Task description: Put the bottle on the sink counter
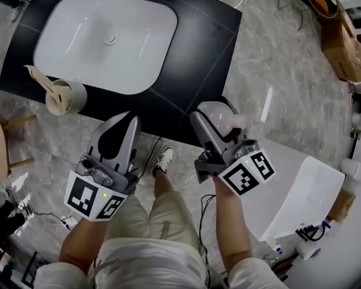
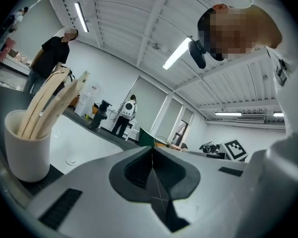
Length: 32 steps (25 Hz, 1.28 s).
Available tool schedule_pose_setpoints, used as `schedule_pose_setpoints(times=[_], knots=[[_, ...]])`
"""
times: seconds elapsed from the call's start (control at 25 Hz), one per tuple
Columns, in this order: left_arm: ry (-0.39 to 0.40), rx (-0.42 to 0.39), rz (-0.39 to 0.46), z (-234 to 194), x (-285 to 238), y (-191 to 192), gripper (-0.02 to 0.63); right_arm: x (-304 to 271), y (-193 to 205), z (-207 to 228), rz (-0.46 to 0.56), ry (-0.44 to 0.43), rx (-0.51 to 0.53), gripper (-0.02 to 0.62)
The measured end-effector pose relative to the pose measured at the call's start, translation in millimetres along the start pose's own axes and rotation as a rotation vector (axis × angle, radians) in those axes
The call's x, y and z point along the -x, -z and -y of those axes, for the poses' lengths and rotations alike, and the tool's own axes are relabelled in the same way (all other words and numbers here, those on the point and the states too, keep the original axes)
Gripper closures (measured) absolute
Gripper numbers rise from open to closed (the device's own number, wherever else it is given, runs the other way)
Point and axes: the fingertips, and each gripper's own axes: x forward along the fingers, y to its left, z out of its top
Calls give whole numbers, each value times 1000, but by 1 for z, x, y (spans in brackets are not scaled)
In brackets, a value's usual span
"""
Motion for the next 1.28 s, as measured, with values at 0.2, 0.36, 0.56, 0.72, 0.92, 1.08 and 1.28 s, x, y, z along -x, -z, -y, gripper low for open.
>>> schedule_pose_setpoints(times=[0.2,0.36,0.56,0.72,0.92,1.08,1.28], knots=[[-8,5,3,-4,-7,9,591,-10,7,13,-28,15,10,179],[-22,10,6,-7,-10,13,591,-19,11,18,-51,20,41,179],[-33,12,5,-12,-11,19,591,-31,19,28,-76,31,65,179],[-41,16,6,-14,-11,20,591,-37,22,32,-98,43,86,179],[-45,21,8,-17,-12,20,591,-45,26,38,-132,73,164,179],[-50,25,12,-19,-11,19,591,-54,30,39,-171,92,234,179],[-54,31,15,-21,-9,18,591,-61,33,42,-207,118,291,179]])
